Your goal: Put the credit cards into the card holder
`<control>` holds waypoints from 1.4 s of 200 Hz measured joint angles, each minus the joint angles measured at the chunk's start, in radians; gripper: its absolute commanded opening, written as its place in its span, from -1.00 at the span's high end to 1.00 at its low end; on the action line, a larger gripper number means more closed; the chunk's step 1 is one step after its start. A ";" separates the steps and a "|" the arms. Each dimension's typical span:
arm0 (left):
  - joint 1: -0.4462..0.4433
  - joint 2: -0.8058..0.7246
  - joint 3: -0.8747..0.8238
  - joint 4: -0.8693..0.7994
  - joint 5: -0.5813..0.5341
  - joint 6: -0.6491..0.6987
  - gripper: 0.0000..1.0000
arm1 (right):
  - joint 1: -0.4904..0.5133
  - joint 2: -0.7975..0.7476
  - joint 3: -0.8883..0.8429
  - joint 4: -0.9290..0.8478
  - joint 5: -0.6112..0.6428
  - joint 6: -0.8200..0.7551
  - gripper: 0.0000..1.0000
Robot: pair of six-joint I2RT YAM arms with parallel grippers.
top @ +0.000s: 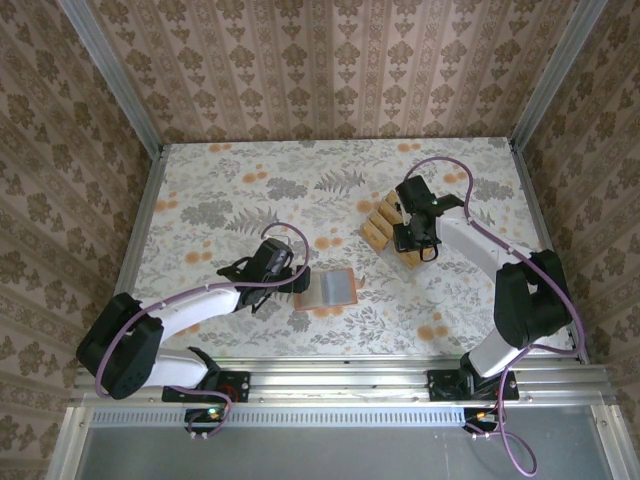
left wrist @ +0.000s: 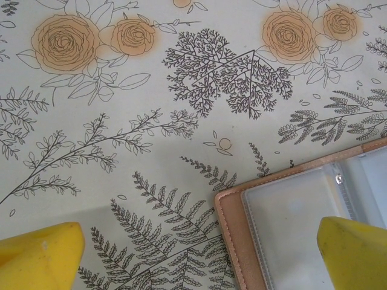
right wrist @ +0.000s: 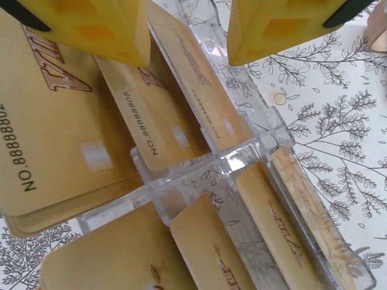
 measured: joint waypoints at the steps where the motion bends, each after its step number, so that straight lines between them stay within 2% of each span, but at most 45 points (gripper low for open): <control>1: 0.000 0.000 0.000 0.000 0.000 0.000 -1.00 | 0.000 0.000 0.000 0.000 0.002 0.000 0.20; 76: 0.000 0.000 0.000 0.000 0.000 0.000 -1.00 | 0.015 0.047 0.010 0.000 0.027 0.000 0.23; 101: 0.000 0.000 0.000 0.000 0.000 0.000 -1.00 | 0.023 0.049 0.010 0.000 0.027 0.001 0.29; 130: 0.000 0.000 0.000 0.000 0.000 0.000 -1.00 | 0.029 0.050 0.010 0.000 0.024 0.002 0.48; 172: 0.000 0.000 0.000 0.000 0.000 0.000 -1.00 | 0.029 0.050 0.010 0.000 0.018 0.004 0.64; 232: 0.000 0.000 0.000 0.000 0.000 0.000 -1.00 | 0.033 0.051 0.010 0.000 0.018 -0.025 0.64; 280: 0.000 0.000 0.000 0.000 0.000 0.000 -1.00 | 0.042 0.055 0.014 -0.003 0.027 -0.066 0.81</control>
